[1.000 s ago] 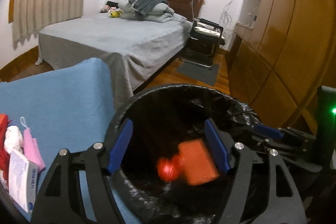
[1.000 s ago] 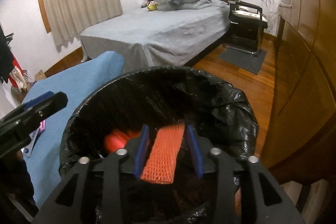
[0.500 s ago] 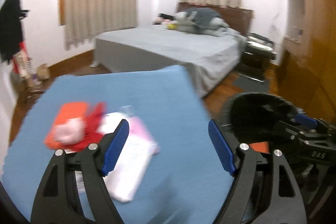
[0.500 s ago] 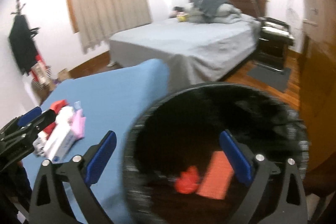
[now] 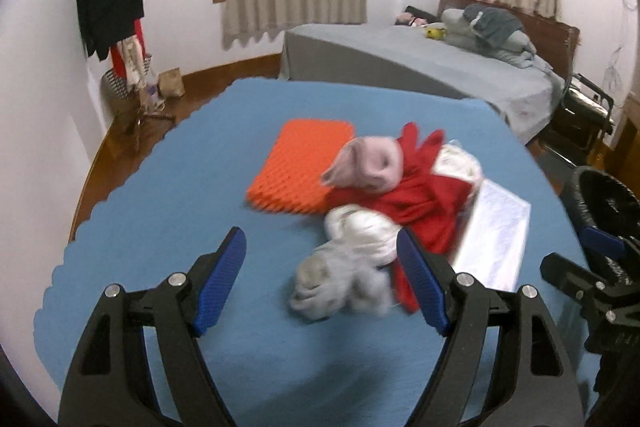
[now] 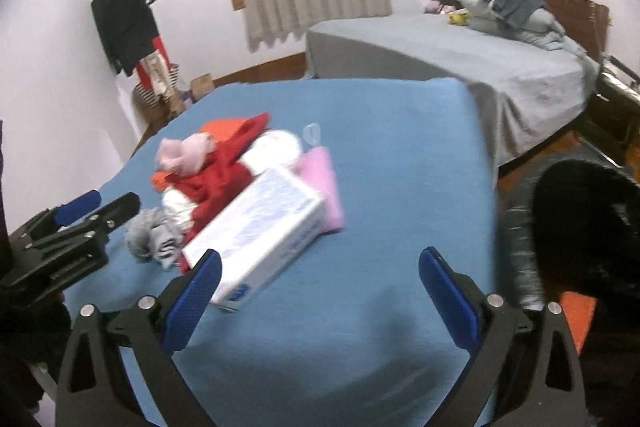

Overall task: Collect trash
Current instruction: 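Grasp the white paper box with the right gripper while the left grasps grey socks, then carry the box and socks over the bin and release them, then return both grippers to the remaining pile on the table, then grasp the white cloth bundle with the left gripper while the right grasps the pink mask packet, then carry the white bundle and pink packet over the bin and release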

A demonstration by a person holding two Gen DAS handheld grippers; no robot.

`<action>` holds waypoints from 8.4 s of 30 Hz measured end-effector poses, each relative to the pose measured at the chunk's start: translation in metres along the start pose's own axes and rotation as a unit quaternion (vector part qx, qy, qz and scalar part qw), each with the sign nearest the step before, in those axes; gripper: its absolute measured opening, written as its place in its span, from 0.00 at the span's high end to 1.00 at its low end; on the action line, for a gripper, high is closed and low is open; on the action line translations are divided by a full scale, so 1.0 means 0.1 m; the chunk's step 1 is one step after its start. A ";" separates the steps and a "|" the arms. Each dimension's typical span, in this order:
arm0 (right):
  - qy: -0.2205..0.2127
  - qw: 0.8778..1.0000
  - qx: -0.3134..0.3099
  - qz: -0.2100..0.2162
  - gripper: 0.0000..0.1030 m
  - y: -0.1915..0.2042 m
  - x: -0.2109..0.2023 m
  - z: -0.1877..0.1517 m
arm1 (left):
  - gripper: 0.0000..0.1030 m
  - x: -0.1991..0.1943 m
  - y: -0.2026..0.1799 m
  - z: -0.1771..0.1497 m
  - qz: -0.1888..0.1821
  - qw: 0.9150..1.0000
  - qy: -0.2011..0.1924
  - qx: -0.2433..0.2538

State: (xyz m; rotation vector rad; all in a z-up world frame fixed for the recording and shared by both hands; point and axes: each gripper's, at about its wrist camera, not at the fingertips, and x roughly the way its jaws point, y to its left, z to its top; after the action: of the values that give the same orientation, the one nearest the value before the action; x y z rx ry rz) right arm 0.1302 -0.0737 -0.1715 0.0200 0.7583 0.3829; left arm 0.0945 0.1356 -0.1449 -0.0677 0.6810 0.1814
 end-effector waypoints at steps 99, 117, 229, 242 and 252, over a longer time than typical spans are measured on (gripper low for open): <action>-0.018 0.982 0.128 -0.138 0.48 -1.78 -0.93 0.02 | 0.63 -0.32 -1.97 0.23 -0.228 0.970 -0.040 0.079; -0.010 0.952 0.201 -0.229 0.46 -2.68 -1.28 -0.39 | 0.59 -0.15 -3.35 0.07 -0.339 0.931 0.003 0.137; 0.051 0.998 0.002 0.028 0.78 -0.44 0.21 0.31 | 0.70 -0.16 -0.61 0.13 -0.127 0.992 -0.018 0.006; 0.085 0.995 0.003 0.045 0.86 -0.47 0.44 0.17 | 0.70 -0.01 -0.60 0.02 -0.121 0.993 0.000 0.010; 0.046 0.996 0.017 0.075 0.93 -0.52 -0.01 0.28 | 0.70 -0.14 -0.71 0.12 -0.133 0.991 -0.016 0.016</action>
State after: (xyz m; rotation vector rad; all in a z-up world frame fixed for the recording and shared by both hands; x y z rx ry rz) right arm 0.1662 -0.1191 -0.1584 0.0913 0.8577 0.5161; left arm 0.1045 0.0650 -0.1265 -0.1242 0.6357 -0.0845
